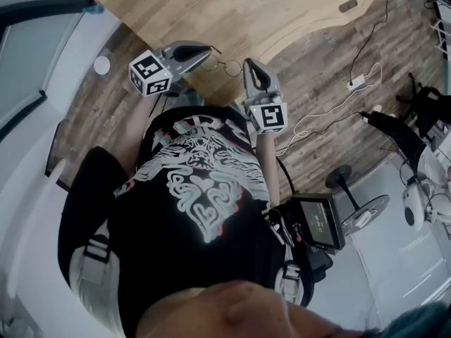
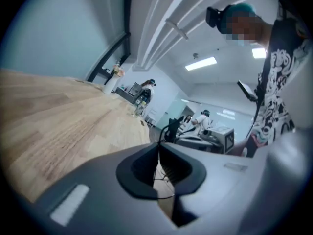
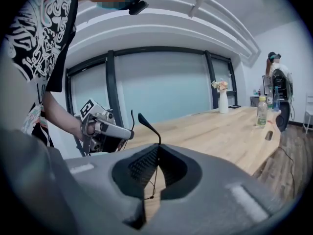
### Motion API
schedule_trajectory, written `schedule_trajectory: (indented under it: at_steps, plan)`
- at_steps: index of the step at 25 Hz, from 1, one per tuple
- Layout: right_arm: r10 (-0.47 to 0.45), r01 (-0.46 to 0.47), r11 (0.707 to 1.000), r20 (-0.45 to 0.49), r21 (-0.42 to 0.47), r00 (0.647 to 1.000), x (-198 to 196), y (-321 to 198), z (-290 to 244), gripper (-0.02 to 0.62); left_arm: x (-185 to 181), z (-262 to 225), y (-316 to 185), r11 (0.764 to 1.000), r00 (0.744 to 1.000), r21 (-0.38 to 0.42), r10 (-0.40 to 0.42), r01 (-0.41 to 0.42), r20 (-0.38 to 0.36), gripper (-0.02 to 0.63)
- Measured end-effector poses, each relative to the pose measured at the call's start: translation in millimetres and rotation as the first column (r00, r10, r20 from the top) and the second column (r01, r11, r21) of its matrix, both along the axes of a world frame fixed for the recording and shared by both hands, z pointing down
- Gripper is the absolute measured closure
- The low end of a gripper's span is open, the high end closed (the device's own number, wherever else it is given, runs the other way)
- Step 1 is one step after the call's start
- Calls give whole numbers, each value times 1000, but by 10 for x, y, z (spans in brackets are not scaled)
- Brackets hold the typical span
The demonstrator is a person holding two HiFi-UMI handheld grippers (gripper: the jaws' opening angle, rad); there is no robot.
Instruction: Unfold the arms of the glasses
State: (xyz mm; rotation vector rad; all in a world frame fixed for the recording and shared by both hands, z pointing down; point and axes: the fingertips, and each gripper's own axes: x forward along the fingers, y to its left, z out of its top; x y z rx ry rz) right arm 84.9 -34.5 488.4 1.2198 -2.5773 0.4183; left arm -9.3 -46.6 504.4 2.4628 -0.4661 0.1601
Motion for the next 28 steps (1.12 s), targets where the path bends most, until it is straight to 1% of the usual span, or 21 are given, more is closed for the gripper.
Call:
schedule_trajectory:
  at_steps: [2,4,6,9,13,17,22,25,28]
  plan:
    - [8,-8,1000,10,5,1000,-65,59,-84,596,-92,-62,38,999,999,-22,-38,37,-26,607]
    - [10,-10,1000,14,1,1000,-113,78,-110,595,-135,-49,39,997,997,-47,-67,65,-37,604]
    - [25,-24,999,34,-25,999,-75,32,-42,596,-113,51,-34,991,994,-90,-98,94,-43,601]
    - [67,-62,996,80,-62,995,43,-41,93,595,-76,177,-137,978,989,-160,-142,133,-47,600]
    - [87,-78,992,95,-98,992,35,-30,154,596,-112,230,-124,964,984,-212,-173,163,-30,598]
    - [91,-77,987,98,-140,991,24,-23,238,595,-146,347,-128,938,976,-280,-219,207,-11,595]
    - [95,-77,977,83,-201,992,27,-19,438,595,-126,535,-119,921,974,-319,-221,224,46,594]
    - [97,-77,971,78,-224,992,36,-20,496,595,-103,581,-106,913,972,-333,-226,233,61,594]
    - [98,-79,970,71,-232,993,47,-34,499,595,-98,591,-104,911,972,-339,-225,234,67,594]
